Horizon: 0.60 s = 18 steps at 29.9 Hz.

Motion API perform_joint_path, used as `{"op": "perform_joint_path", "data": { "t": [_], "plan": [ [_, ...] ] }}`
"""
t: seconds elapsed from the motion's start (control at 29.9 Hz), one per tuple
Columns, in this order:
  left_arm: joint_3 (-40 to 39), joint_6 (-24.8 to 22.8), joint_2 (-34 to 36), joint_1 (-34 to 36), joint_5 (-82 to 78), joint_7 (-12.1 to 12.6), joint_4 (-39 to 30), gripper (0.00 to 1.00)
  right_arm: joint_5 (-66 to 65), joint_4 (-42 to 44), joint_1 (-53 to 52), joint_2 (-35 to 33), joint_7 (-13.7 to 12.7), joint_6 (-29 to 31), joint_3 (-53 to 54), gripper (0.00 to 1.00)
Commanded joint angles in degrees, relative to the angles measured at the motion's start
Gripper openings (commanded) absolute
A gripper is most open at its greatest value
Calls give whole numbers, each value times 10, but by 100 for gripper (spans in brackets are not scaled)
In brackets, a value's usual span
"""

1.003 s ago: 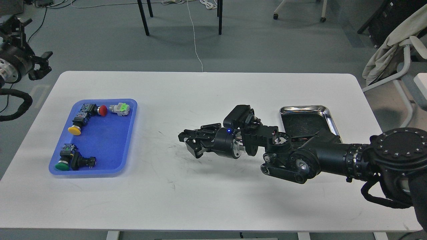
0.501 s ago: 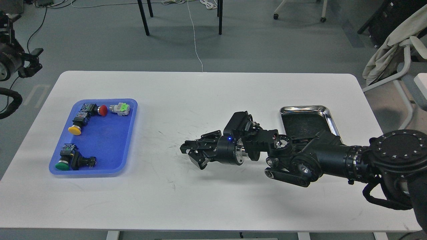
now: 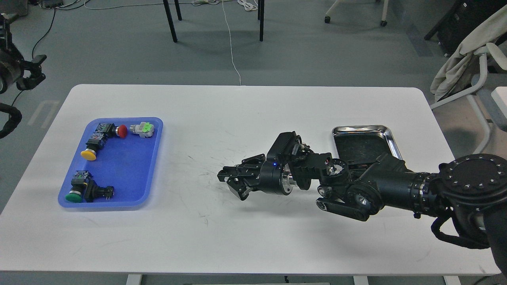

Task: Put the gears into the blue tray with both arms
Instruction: 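Lower the right gripper and release the black part onto the table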

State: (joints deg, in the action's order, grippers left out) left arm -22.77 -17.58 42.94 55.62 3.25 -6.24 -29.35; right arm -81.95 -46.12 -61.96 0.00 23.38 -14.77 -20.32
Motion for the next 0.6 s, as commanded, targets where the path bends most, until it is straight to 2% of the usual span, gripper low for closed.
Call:
{"op": "perform_joint_path", "data": {
  "t": [0.0,0.07,0.4,0.57],
  "plan": [
    [0,-1,4,0,0,0,0,99,1,1,-1,0,0,0,2,31],
    [0,-1,8,0,0,0,0,99,1,2,-1,0,0,-1,3,40],
    [0,0,14,0,1,-1,-11,99,8,9,-1,0,-3,-4,8,47],
    [0,0,16,0,0,-1,-11,99,10,31,-1,0,-4,-5,55,53]
  ]
}}
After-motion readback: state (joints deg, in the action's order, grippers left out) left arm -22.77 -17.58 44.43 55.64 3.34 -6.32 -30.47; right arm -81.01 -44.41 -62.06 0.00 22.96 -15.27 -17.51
